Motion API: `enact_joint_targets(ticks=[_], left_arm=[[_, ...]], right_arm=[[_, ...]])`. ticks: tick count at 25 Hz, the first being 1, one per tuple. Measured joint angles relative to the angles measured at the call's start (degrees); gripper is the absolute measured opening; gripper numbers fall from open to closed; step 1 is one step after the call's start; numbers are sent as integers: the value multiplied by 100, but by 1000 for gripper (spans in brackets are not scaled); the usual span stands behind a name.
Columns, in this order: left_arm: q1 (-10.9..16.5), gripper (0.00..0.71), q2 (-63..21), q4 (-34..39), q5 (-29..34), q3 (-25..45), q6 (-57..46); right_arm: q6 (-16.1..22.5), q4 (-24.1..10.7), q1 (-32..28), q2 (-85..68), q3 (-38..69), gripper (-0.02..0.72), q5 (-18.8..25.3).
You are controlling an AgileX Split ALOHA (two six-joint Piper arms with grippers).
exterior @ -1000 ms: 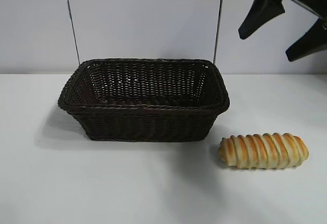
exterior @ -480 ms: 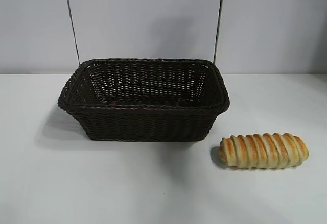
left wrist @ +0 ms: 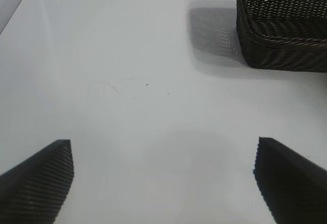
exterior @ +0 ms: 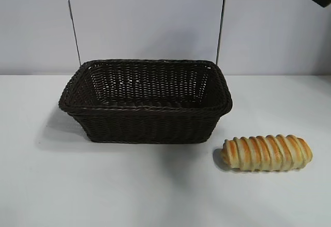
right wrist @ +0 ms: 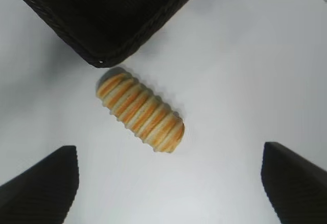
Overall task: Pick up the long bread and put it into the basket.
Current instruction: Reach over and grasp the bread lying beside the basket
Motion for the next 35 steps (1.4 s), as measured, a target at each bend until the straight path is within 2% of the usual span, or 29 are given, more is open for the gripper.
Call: enact_joint_targets(ticks=[3, 6, 14, 25, 28, 35], left_arm=[[0, 689, 0, 0, 0, 0, 0], [0, 689, 0, 0, 0, 0, 0], [0, 689, 0, 0, 0, 0, 0], [-127, 689, 0, 0, 0, 0, 0], [-127, 689, 0, 0, 0, 0, 0], [-127, 689, 0, 0, 0, 0, 0]], right_arm=[[-215, 0, 0, 0, 387, 673, -33], [-360, 0, 0, 0, 809, 672, -257], [-889, 275, 0, 40, 1883, 672, -1236], [-1027, 485, 84, 765, 2043, 672, -1716], [-1033, 368, 328, 1011, 2043, 672, -1911], [-894, -208, 851, 1489, 2043, 672, -2449]])
